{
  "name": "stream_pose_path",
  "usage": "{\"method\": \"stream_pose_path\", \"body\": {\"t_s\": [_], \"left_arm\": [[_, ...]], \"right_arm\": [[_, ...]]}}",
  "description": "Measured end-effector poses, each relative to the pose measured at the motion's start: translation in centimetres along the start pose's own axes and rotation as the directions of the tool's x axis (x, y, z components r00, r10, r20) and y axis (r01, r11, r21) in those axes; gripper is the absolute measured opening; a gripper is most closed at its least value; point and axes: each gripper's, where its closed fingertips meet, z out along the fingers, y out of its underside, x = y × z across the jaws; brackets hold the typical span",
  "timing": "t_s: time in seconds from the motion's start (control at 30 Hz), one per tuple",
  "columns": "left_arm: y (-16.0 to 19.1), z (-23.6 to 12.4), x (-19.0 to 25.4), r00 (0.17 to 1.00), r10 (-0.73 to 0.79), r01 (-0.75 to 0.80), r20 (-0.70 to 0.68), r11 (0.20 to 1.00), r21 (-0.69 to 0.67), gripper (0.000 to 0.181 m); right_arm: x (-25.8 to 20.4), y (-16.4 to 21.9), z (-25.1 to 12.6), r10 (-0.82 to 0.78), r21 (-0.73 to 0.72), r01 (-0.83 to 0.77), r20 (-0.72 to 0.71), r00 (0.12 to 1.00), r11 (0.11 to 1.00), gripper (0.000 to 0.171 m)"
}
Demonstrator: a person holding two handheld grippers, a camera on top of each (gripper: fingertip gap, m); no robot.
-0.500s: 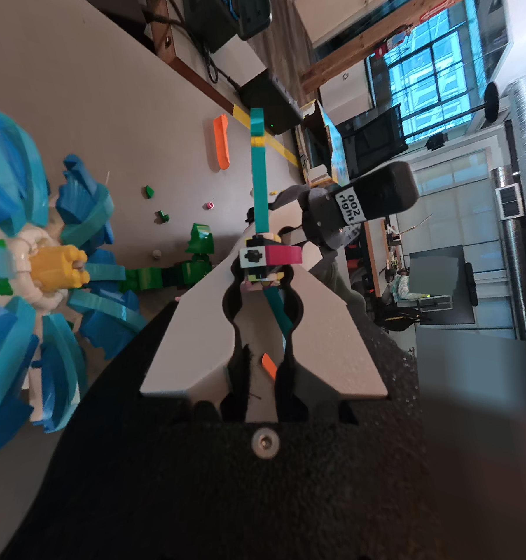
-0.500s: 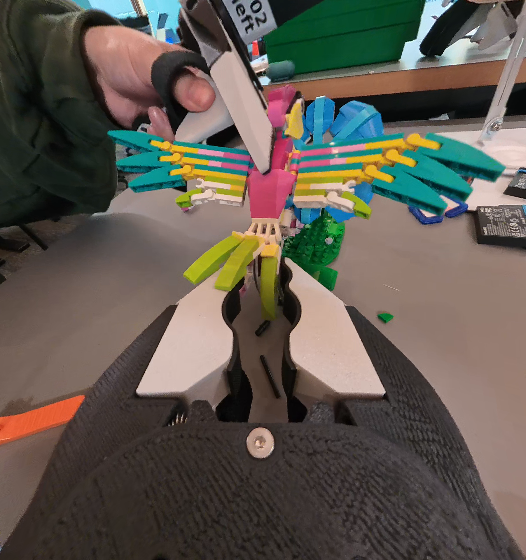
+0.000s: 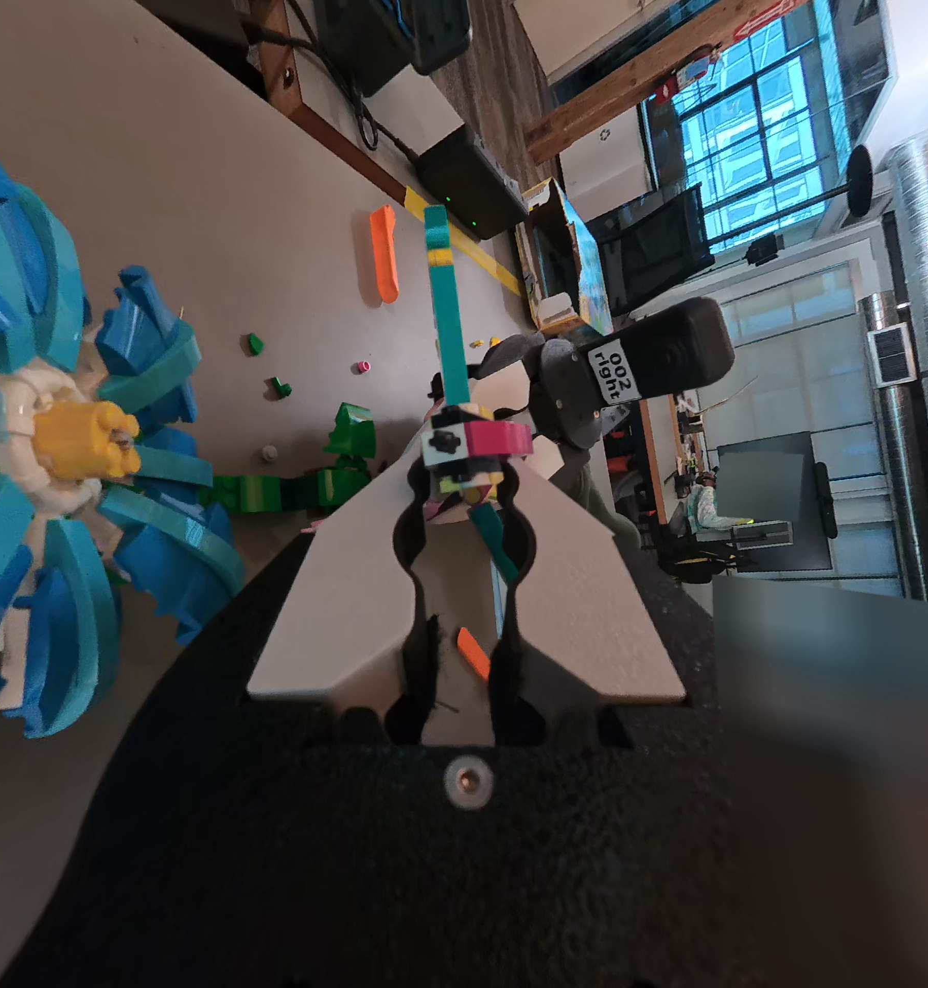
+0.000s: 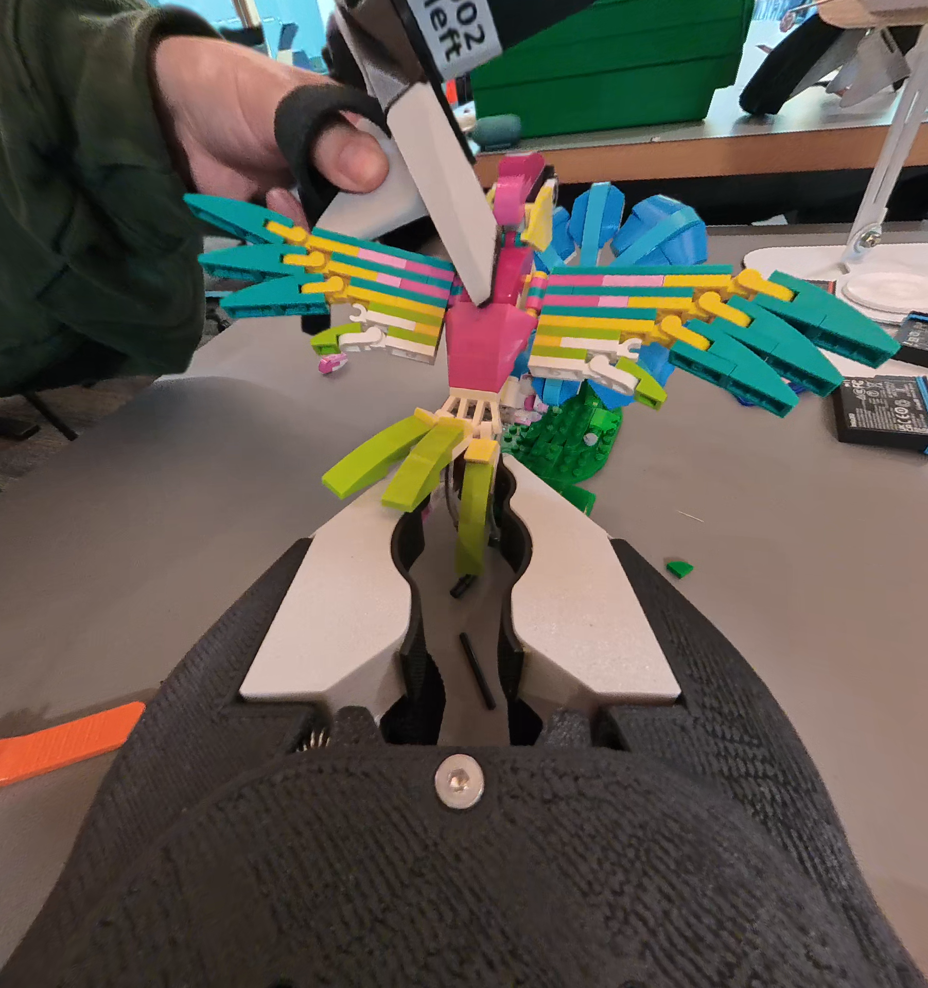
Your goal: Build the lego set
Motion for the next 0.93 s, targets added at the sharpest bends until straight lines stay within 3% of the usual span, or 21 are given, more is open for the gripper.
{"method": "stream_pose_path", "body": {"t_s": [0.03, 0.37, 0.63, 0.93], "left_arm": [[-0.01, 0.02, 0.01, 1.000, -0.007, 0.007, -0.009, 1.000, 0.004, 0.022], [-0.06, -0.40, 0.41, 0.998, -0.024, 0.027, -0.061, 0.999, 0.045, 0.031], [-0.07, -0.58, 0.01, 1.000, -0.001, 0.003, -0.029, 0.998, 0.067, 0.022], [0.01, -0.45, -0.38, 0.992, 0.070, -0.059, 0.107, 0.993, -0.099, 0.020]], "right_arm": [[0.02, 0.01, -0.02, 0.004, 0.002, -0.004, 0.001, 1.000, 1.000, 0.022], [0.12, 0.06, -0.12, 0.003, 0.006, -0.003, 0.002, 1.000, 1.000, 0.022], [0.06, 0.08, -0.13, 0.002, 0.004, -0.003, 0.003, 1.000, 1.000, 0.022], [-0.20, 0.08, 0.04, -0.058, -0.022, 0.057, -0.011, 0.998, 0.998, 0.022]]}}
